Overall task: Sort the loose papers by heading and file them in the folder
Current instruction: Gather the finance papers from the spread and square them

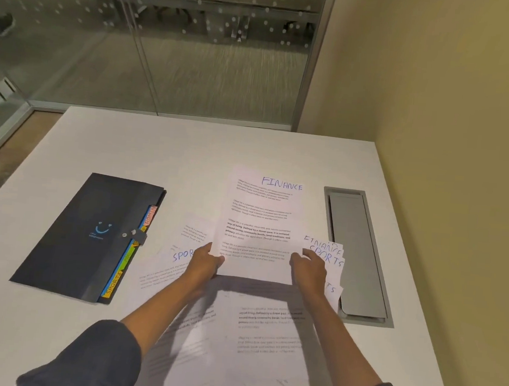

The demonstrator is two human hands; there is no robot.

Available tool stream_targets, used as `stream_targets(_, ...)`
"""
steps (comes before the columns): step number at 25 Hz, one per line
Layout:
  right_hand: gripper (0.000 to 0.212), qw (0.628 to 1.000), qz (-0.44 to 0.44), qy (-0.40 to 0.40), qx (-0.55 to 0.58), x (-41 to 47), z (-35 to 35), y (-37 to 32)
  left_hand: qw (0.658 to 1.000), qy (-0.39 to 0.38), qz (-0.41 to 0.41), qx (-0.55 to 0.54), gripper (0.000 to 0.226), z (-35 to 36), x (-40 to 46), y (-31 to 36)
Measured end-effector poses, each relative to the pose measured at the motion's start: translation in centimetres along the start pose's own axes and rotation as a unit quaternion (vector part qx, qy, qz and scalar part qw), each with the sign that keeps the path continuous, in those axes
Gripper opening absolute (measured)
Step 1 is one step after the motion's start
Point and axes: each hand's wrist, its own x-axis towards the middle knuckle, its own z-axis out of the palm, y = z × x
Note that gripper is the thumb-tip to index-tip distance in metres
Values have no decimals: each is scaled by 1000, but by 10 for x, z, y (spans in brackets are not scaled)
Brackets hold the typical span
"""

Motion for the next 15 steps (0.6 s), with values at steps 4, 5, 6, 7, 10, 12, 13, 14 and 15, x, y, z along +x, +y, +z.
stream_targets(4,34,999,3,0,-35,27,14,-4,1000,23,-13,6,30,4,39,22)
stream_targets(5,36,999,4,-1,-33,36,17,-11,999,26,-16,10,30,4,51,27)
stream_targets(6,37,999,4,-1,-33,48,20,-17,999,25,-18,14,29,5,62,32)
stream_targets(7,37,999,2,-2,-36,58,23,-24,999,27,-20,18,28,5,72,38)
stream_targets(10,36,999,9,-8,-45,90,32,-38,999,25,-38,-22,25,6,96,52)
stream_targets(12,34,999,43,-27,-12,107,36,-45,994,9,-69,-81,30,5,109,61)
stream_targets(13,35,997,63,-39,12,116,37,-46,994,7,-73,-86,33,4,117,65)
stream_targets(14,37,995,77,-53,36,125,37,-47,994,5,-70,-80,37,3,122,69)
stream_targets(15,40,993,84,-63,47,135,36,-46,995,4,-65,-74,43,2,129,72)
